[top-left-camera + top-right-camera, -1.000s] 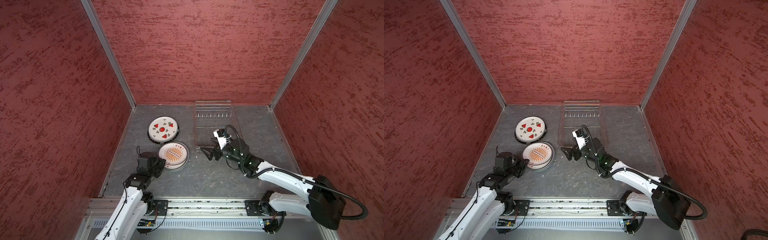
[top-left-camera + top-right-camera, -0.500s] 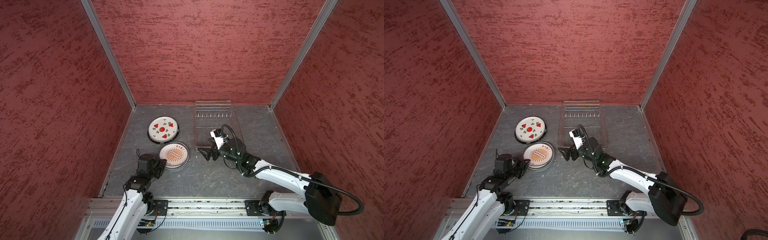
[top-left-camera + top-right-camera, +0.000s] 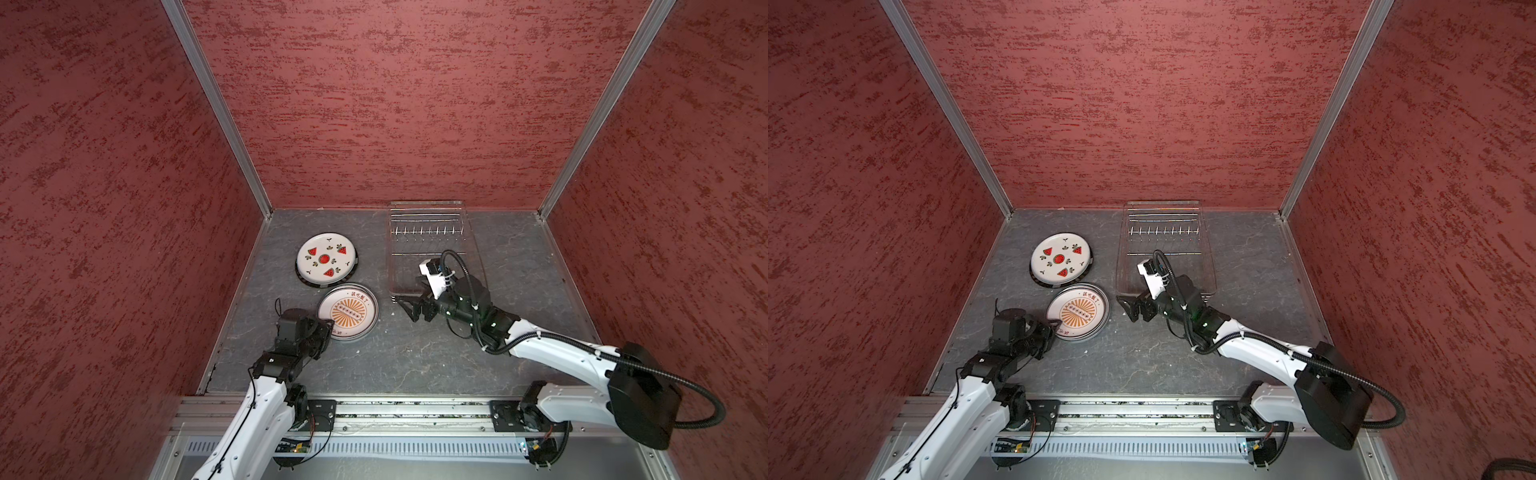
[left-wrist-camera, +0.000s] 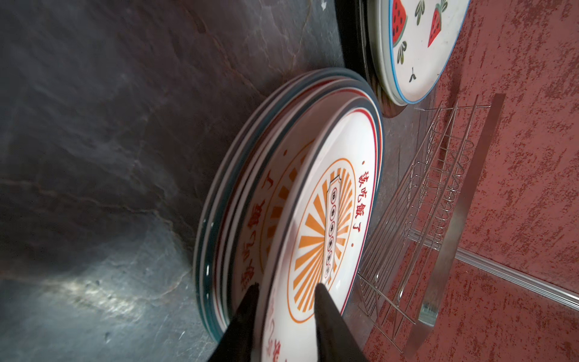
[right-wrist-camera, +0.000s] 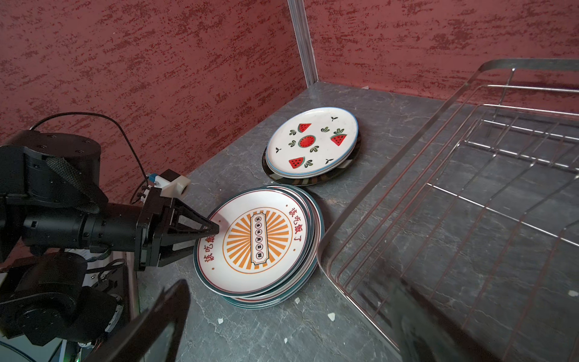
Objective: Unload the plates from the dish rack
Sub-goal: Place the plate among the plates.
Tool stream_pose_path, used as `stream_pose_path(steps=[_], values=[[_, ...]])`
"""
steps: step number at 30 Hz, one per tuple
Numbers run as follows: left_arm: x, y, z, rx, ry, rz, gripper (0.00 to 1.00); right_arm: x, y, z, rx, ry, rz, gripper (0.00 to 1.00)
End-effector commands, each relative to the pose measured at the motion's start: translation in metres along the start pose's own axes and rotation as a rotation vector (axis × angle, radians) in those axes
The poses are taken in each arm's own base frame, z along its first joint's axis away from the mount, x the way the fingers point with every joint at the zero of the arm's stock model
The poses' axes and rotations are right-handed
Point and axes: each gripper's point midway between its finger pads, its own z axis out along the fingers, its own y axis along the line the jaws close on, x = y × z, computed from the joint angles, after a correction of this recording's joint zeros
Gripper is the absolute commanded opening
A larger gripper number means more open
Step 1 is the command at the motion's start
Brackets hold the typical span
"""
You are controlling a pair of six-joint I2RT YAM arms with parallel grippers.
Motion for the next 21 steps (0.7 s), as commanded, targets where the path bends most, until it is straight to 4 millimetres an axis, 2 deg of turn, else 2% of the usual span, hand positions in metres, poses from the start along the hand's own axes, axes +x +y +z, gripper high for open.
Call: stream_pose_path(steps=[1,7,11,21], values=[[-0.001,0.0,0.001,0.012,-0.003,-0.001,0.43,-0.021,0.005,0.002,0.004,-0.052,-0.03,0.99],[-0.001,0.0,-0.001,0.016,-0.01,0.003,0.49,-0.02,0.004,0.002,0.012,-0.05,-0.032,0.99],[-0.003,0.001,-0.004,0.012,-0.026,0.003,0.6,-0.02,0.003,0.001,0.019,-0.051,-0.034,0.99],[-0.014,0.001,-0.005,-0.015,-0.083,0.005,0.61,-0.021,0.003,0.0,0.022,-0.05,-0.037,0.99]])
